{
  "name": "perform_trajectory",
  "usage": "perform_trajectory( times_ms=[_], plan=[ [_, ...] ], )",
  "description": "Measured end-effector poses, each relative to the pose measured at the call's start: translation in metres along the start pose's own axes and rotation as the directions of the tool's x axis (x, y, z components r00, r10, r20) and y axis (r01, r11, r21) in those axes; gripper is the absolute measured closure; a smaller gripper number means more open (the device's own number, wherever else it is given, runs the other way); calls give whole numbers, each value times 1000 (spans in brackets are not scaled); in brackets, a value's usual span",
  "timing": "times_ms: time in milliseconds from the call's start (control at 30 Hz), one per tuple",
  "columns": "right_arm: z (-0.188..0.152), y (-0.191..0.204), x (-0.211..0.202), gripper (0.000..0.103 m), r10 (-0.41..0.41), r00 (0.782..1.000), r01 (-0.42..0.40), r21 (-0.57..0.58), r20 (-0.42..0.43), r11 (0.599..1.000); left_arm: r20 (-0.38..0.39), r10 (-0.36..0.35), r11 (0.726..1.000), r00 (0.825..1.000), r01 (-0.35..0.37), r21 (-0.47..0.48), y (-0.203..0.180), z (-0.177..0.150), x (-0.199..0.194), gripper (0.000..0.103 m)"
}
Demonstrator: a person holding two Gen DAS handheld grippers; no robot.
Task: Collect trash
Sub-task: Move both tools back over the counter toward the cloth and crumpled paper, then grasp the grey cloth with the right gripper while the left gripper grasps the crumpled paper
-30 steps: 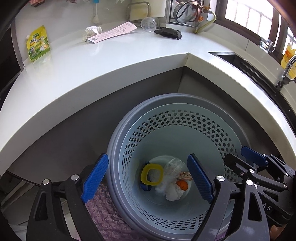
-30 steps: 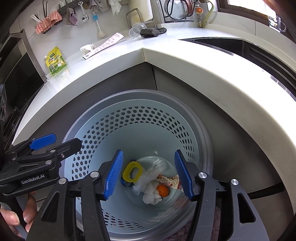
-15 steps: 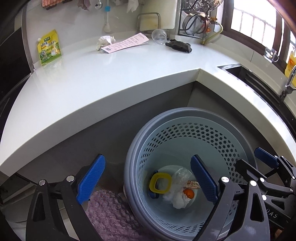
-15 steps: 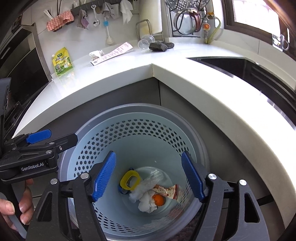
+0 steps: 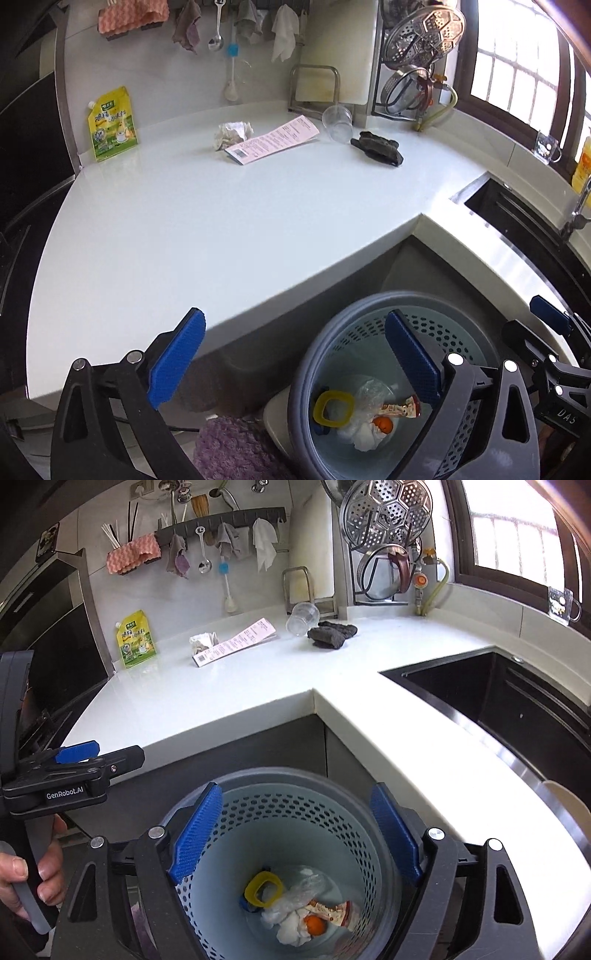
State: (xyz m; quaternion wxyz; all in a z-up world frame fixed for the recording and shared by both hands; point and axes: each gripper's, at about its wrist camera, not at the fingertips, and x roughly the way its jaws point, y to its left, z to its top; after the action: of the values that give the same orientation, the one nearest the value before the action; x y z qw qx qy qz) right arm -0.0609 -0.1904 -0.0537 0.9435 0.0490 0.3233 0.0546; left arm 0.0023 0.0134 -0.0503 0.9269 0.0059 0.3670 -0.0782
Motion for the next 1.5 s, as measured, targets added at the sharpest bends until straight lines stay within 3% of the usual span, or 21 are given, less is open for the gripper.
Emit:
perform_trajectory(
  times_ms=[233, 367, 567, 800, 1067, 1233, 1500],
  plan=[
    [47, -1, 16, 24, 41, 999, -40, -16, 32, 999, 37, 1, 1000, 999, 0, -15, 18, 51, 13, 7],
    [72, 1, 33, 24, 25, 999, -24, -44, 31, 999, 42, 12, 1000, 999, -12, -14, 28, 80, 29, 6],
    [102, 2, 61, 24, 11, 1000, -10, -75, 10, 997, -10, -2, 1000, 1000, 2, -1, 46, 114, 64, 6],
    [136, -12, 95, 24, 22, 1000, -23, -40, -17, 999, -29, 42, 999, 999, -43, -30, 70, 144, 105, 6],
    [181, -29, 141, 24, -6, 1000, 6, -7, -12, 1000, 41, 107, 989, 993, -102, -109, 95, 187, 141, 6],
    [202, -40, 177, 24, -25, 1000, 26, 23, -13, 999, 43, 148, 980, 988, -141, -141, 106, 205, 170, 6],
    [225, -42, 232, 24, -41, 998, 40, -24, -51, 999, 34, 202, 971, 979, -195, -139, 113, 212, 195, 6]
  ],
)
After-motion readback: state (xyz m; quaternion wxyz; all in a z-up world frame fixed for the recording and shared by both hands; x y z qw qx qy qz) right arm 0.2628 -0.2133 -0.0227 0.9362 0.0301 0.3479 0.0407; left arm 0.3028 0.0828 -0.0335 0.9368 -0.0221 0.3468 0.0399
